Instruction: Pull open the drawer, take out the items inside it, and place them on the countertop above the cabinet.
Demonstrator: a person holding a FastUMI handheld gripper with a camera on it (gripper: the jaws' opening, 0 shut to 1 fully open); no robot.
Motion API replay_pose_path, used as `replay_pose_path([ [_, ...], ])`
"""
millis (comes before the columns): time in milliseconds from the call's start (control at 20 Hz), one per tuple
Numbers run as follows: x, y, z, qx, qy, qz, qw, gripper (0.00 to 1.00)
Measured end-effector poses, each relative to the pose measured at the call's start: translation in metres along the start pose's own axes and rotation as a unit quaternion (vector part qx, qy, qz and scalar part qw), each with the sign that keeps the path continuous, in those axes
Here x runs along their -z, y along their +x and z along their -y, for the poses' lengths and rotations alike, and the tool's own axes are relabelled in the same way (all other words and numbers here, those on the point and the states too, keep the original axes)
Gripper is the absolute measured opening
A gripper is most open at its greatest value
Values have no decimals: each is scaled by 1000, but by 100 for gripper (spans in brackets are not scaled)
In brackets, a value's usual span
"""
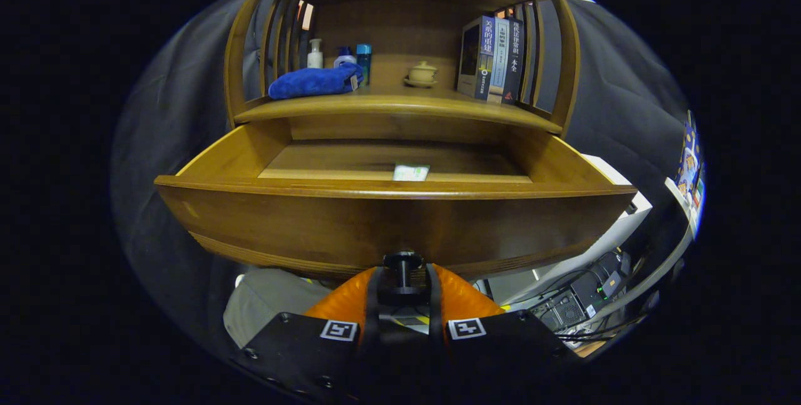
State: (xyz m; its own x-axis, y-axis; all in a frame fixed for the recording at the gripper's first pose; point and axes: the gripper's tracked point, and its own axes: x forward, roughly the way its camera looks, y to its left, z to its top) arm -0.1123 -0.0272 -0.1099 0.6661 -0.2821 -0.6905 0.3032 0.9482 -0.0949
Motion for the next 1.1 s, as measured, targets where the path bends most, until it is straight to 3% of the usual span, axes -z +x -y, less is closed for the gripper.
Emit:
replay_pose_path([
  [400,1,-1,-1,2,-8,7,1000,39],
  [550,2,-1,-2,0,-9,4,1000,46],
  [650,-3,-2,1,1,-6,13,1000,52],
  [950,-16,-11,8,1,-7,36,999,100],
  [1100,-58,-34,13,5,12,121,993,99],
])
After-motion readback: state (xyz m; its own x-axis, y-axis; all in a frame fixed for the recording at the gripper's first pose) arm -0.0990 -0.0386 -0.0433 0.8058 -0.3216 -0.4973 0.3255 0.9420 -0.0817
